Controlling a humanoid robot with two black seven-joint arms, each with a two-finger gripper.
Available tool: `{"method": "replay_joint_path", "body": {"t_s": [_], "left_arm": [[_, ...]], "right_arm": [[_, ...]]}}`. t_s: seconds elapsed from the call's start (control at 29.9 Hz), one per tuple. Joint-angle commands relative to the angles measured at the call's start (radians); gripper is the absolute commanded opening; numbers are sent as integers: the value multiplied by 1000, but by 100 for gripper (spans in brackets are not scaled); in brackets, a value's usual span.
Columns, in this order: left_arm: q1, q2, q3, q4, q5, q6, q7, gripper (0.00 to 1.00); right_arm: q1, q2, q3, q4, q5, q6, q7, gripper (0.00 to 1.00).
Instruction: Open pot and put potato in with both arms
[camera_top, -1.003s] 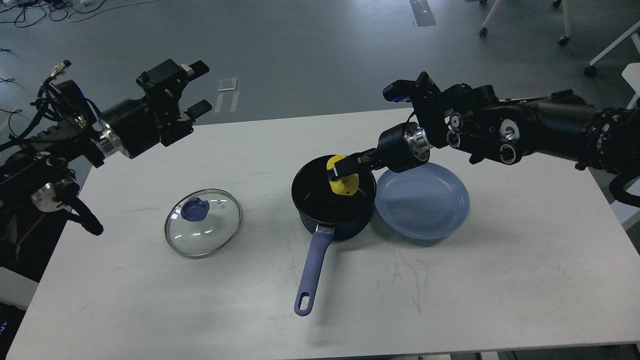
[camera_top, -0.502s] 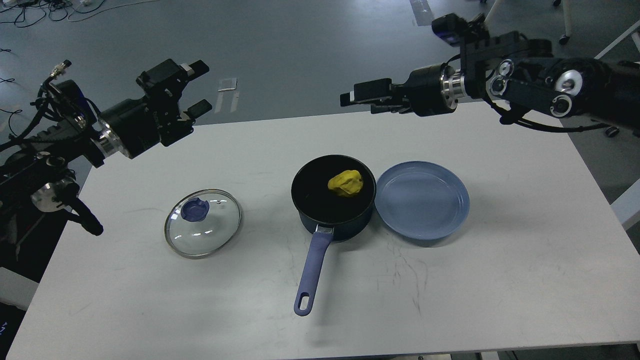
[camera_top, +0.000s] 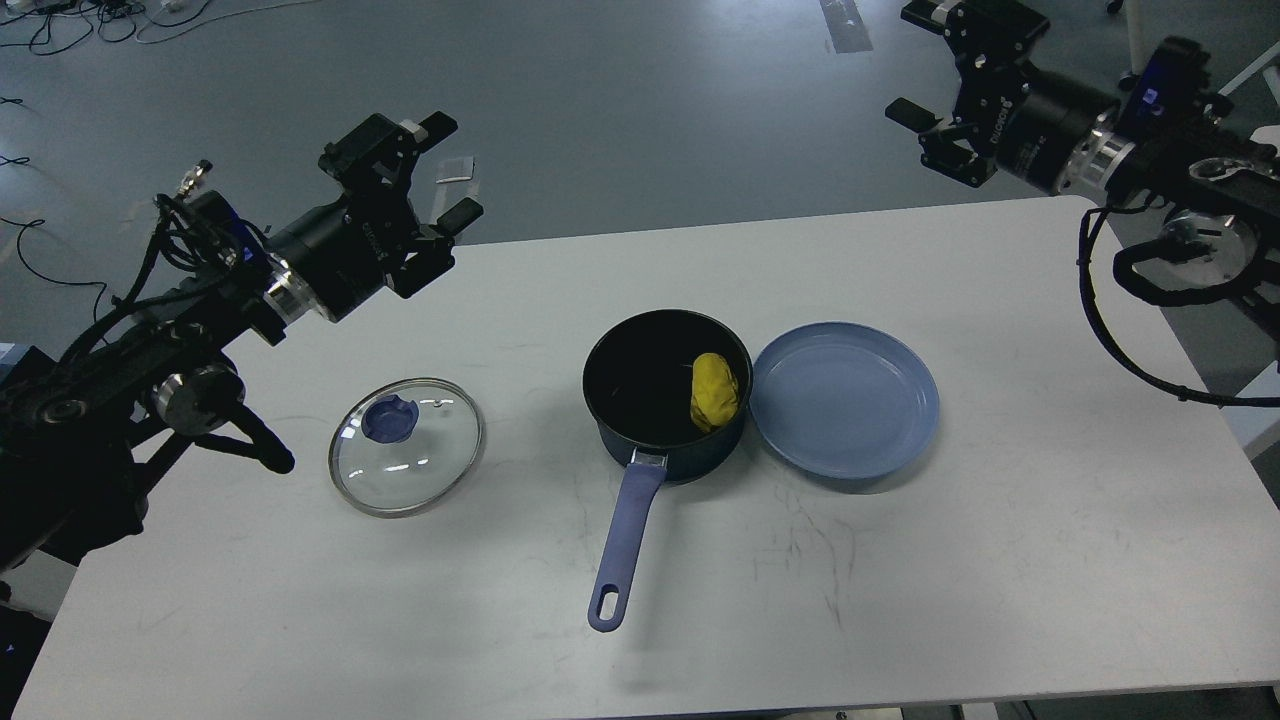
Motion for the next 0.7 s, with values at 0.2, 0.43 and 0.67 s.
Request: {"method": "replay_joint_path", "body": {"t_s": [0.2,0.43,0.67], "left_arm": [[79,-178,-111,146,-25,-18,0,98],[88,-241,-124,229,-83,-44,0,98],[99,-255,-124,247,-101,-60,0,98]], "right_arm": [[-197,42,199,-16,61,0,0,100],[-227,45,226,-15,62,0,0,100],[-234,43,226,-15,62,0,0,100]]}}
